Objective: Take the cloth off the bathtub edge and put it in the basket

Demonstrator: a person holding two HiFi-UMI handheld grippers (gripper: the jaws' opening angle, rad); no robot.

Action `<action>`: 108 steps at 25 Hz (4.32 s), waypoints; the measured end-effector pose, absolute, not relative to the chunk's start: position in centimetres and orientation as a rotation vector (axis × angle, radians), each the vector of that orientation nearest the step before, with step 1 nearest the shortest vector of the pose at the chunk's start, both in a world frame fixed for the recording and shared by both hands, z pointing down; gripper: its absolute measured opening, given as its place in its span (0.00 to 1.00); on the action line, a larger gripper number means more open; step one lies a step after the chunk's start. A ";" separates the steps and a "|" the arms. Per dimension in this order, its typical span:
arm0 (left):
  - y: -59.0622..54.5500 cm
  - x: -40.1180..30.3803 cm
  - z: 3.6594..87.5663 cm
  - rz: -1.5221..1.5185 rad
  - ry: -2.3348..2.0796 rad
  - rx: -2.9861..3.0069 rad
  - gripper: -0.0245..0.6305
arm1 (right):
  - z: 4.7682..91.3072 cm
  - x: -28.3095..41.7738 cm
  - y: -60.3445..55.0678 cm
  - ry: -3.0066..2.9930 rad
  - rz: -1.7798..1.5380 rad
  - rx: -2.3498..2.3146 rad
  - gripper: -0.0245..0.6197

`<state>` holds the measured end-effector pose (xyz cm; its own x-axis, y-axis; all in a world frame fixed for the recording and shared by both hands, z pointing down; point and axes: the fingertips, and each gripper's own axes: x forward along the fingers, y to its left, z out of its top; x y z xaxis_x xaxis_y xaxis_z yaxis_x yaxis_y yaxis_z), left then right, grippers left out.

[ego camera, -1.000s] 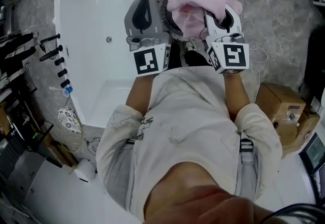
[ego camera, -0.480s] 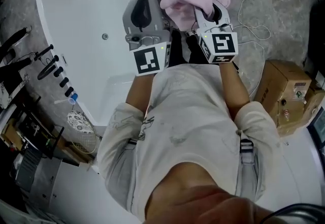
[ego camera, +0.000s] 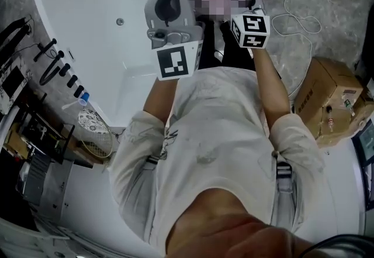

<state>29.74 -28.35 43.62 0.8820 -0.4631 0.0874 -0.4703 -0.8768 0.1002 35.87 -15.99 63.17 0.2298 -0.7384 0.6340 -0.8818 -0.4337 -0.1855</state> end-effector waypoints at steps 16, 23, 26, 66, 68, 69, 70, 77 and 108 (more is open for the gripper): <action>-27.6 30.8 46.7 0.188 -0.696 2.924 0.04 | 84.9 34.8 -14.0 -1.340 1.401 1.813 0.15; -27.4 30.7 46.6 0.201 -0.701 2.923 0.04 | 85.7 35.0 -12.8 -1.233 1.552 1.853 0.26; -27.2 30.9 46.2 0.201 -0.694 2.928 0.04 | 85.6 34.7 -12.8 -1.255 1.609 1.883 0.43; -23.6 31.6 33.5 -0.051 -0.724 3.002 0.04 | 51.6 38.3 -14.8 -1.736 0.892 2.312 0.44; -23.6 31.2 33.1 -0.044 -0.721 3.015 0.04 | 48.0 38.7 -15.1 -1.761 0.806 2.356 0.44; -23.6 31.1 32.9 -0.037 -0.719 3.021 0.04 | 46.2 39.0 -15.2 -1.771 0.753 2.372 0.44; -23.6 31.0 32.7 -0.040 -0.720 3.023 0.04 | 44.5 39.2 -15.3 -1.782 0.697 2.388 0.44; -24.5 29.8 30.7 -0.092 -0.779 3.003 0.04 | 33.4 39.0 -16.4 -1.877 0.322 2.473 0.44; -25.3 -8.8 29.2 -0.058 -2.307 2.200 0.04 | 30.0 3.7 -29.9 -2.858 0.058 1.142 0.44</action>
